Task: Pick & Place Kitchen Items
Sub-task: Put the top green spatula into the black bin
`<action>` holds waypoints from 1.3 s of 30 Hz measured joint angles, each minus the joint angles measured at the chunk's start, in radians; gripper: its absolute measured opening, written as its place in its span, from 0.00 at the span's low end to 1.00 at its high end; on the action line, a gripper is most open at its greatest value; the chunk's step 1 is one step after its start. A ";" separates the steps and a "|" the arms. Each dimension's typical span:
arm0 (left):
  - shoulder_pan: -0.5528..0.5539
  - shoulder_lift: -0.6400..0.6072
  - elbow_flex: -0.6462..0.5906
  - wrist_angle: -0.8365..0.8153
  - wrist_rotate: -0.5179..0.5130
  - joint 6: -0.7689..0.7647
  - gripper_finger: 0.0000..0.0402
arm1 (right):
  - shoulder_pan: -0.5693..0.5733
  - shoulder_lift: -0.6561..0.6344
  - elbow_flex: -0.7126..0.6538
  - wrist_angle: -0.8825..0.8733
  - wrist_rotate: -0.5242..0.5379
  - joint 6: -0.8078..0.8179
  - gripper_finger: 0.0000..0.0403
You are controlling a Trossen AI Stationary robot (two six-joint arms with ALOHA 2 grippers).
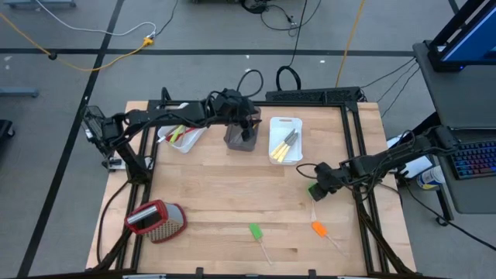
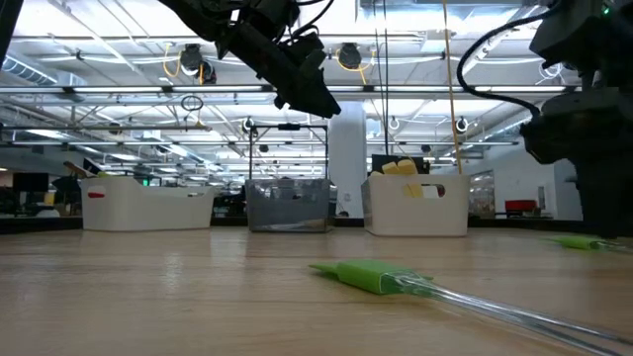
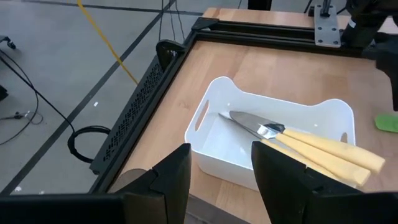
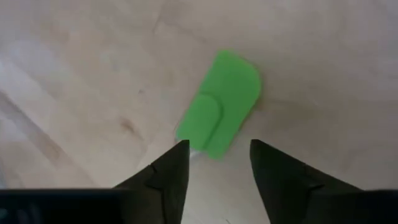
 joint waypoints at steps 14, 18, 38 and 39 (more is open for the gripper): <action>-0.031 0.000 0.000 0.000 0.000 0.049 0.43 | -0.002 0.053 -0.031 0.090 0.108 0.113 0.44; -0.033 0.000 0.000 0.000 0.000 0.049 0.43 | -0.002 0.080 -0.044 0.118 0.113 0.107 0.43; -0.039 0.000 0.000 -0.008 -0.001 0.047 0.43 | -0.002 0.187 -0.050 0.158 0.206 0.050 0.03; -0.039 0.000 0.000 -0.008 -0.001 0.047 0.43 | -0.002 0.193 -0.051 0.164 0.208 0.036 0.02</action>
